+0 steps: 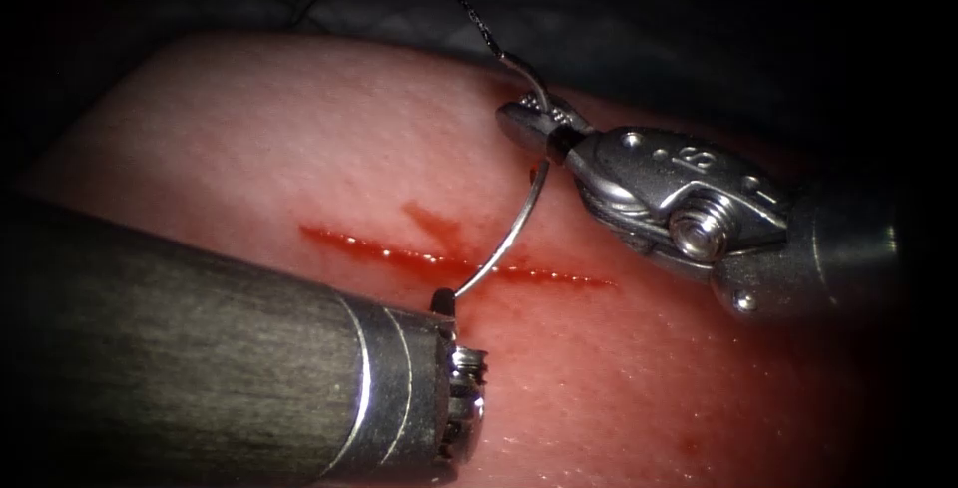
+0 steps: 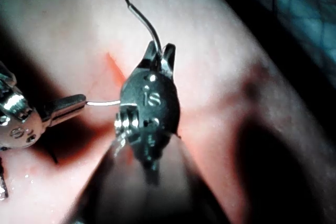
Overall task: Wound Closure
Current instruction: Handover the needle from the left to the right gripper
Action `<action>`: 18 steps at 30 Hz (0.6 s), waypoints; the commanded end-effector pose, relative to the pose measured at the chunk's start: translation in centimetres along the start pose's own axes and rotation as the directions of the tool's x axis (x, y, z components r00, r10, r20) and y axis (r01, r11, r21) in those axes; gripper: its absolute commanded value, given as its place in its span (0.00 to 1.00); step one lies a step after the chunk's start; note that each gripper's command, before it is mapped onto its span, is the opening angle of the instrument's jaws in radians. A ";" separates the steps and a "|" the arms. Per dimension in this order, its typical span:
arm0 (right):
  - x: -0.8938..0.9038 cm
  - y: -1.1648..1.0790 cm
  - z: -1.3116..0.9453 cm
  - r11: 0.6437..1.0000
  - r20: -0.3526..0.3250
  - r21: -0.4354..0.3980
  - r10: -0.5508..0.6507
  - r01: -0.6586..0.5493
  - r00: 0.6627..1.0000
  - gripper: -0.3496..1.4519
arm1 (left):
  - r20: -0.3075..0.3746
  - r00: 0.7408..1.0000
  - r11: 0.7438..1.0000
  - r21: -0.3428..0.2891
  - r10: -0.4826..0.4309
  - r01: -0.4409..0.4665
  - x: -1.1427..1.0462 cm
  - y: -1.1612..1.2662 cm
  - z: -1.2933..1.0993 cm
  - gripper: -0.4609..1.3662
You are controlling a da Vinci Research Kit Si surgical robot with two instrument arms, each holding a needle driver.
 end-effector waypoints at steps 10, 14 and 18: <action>0.03 0.06 -0.02 1.000 -0.020 -0.003 0.005 -0.005 1.000 0.00 | -0.010 0.999 0.998 0.053 -0.030 0.031 0.00 -0.19 0.05 0.81; 0.06 0.12 -0.04 1.000 -0.047 -0.004 0.009 -0.009 0.999 0.00 | -0.081 0.996 0.999 0.037 -0.021 0.024 -0.04 -0.19 0.05 0.81; 0.09 0.19 -0.06 1.000 -0.056 -0.001 -0.014 0.014 0.998 0.00 | -0.274 0.953 0.989 -0.110 -0.131 0.104 -0.11 -0.22 0.04 0.80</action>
